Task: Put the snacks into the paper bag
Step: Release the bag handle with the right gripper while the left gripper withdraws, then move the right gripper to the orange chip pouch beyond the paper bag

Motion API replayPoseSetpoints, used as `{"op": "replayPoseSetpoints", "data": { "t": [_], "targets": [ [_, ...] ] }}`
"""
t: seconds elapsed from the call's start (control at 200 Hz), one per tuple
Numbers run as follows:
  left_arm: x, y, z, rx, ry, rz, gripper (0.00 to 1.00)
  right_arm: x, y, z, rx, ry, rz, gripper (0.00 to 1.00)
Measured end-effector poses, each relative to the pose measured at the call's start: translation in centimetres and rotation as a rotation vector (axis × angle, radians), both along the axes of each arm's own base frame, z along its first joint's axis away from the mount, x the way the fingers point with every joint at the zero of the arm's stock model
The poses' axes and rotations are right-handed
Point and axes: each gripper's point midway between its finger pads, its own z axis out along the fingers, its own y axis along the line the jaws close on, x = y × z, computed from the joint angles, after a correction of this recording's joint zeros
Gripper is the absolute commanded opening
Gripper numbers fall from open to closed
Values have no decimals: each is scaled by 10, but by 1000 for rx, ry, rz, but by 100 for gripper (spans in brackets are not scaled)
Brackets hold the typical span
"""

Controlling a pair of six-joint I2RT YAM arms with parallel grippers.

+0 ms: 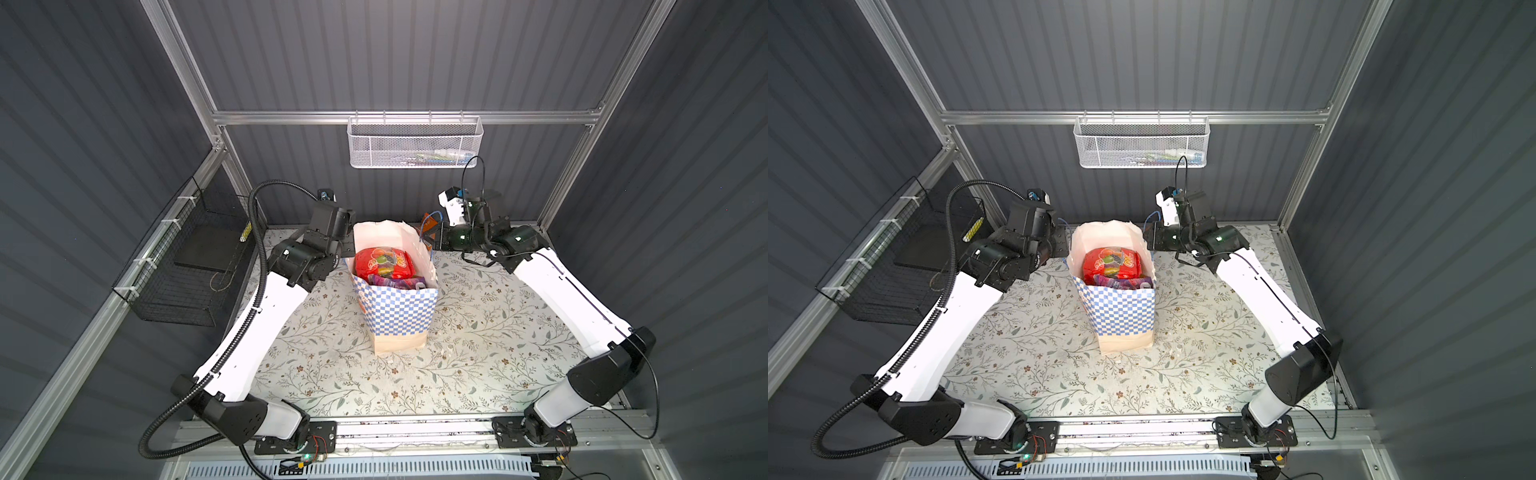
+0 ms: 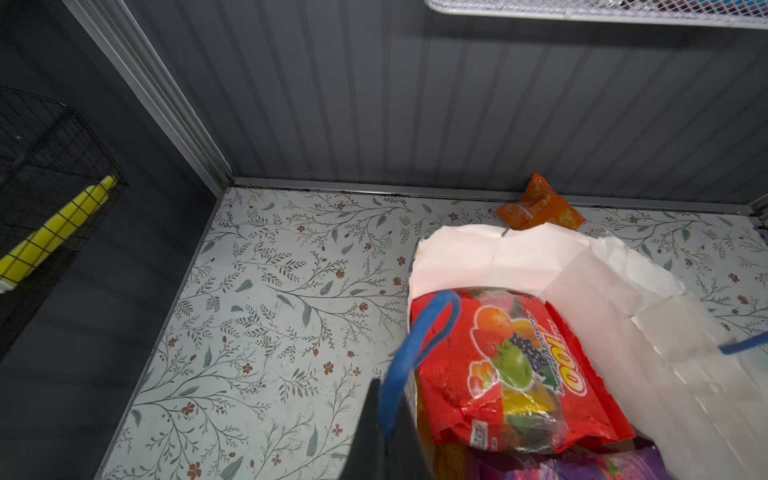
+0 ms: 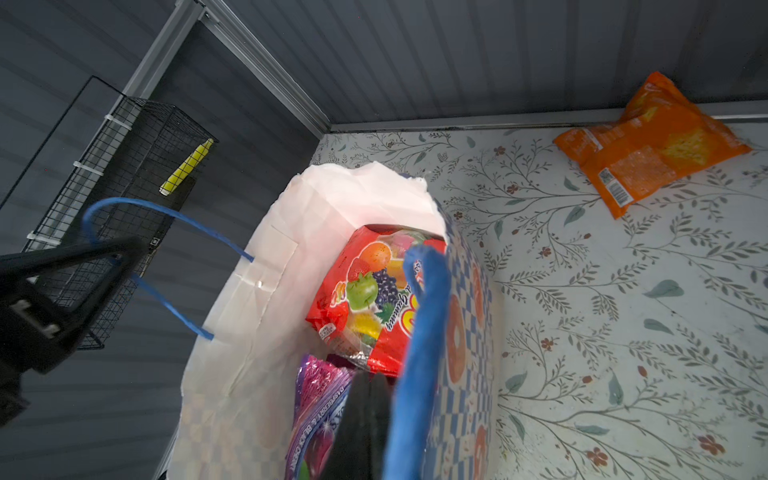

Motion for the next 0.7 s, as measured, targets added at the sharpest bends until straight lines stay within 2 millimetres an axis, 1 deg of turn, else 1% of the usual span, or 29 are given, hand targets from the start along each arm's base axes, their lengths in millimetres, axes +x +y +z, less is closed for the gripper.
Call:
{"op": "replayPoseSetpoints", "data": {
  "t": [0.075,0.175,0.295,0.43,0.495,0.515,0.575,0.605,0.66,0.7],
  "targets": [
    [-4,1,-8,-30,-1,-3,0,-4,5,2,13,-25,11,0],
    [-7,6,-5,-71,-21,-1,0,-8,8,7,26,-55,18,0],
    [0,15,-7,-104,-10,20,0,-6,9,7,28,-59,18,0],
    [2,13,-7,-156,-11,9,0,-5,12,6,46,-68,21,0],
    [-3,11,-7,-188,-21,-5,0,-6,12,1,53,-64,16,7],
    [-5,10,-7,-199,-22,-10,0,-7,11,0,54,-61,15,11],
    [-14,10,-3,-234,-38,-25,0,-9,10,-1,56,-61,13,26],
    [-19,10,-1,-250,-44,-32,0,-9,9,3,64,-66,10,33],
    [-27,11,2,-272,-52,-39,0,-13,7,14,84,-83,9,51],
    [-31,11,3,-282,-56,-44,0,-17,5,24,94,-102,10,60]
  ]
}}
